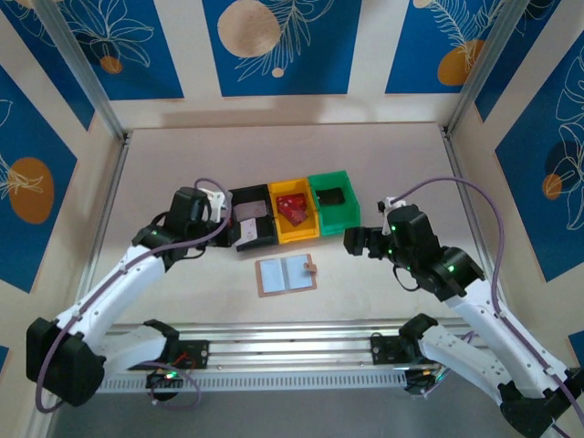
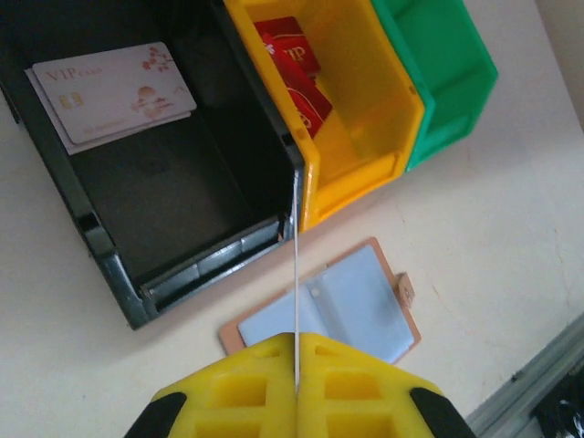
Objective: Take the credit cards out of the card holder
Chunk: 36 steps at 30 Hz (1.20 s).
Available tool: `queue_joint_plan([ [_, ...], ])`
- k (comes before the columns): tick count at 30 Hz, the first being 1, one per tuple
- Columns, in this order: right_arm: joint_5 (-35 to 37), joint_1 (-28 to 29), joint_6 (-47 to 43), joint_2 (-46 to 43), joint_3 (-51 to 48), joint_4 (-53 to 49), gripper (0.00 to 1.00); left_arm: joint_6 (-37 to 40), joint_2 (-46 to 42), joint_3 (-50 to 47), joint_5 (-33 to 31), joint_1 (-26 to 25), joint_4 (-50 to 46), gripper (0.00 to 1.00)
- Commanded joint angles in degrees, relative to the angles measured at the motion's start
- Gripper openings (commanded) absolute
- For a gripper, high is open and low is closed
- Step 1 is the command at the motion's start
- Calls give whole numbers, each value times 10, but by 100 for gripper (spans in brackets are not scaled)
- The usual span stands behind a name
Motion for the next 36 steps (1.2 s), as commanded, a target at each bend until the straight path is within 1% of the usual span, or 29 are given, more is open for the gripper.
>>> queue_joint_plan([
  [1,29,-1,-9,-28,-5,-21,99,-10,25,28,-9,15,28,0],
  [6,31,0,-19,-38,-7,-40,99,-8,64,49,-13,29,43,0],
  [12,48,10,-28,-53,-2,-78,99,2,112,75,-36,37,47,0],
  [25,61,17,-24,-96,-40,-62,99,6,228,126,-45,48,83,0],
  [36,60,19,-26,-109,-52,-48,99,-8,332,186,-27,61,89,0],
])
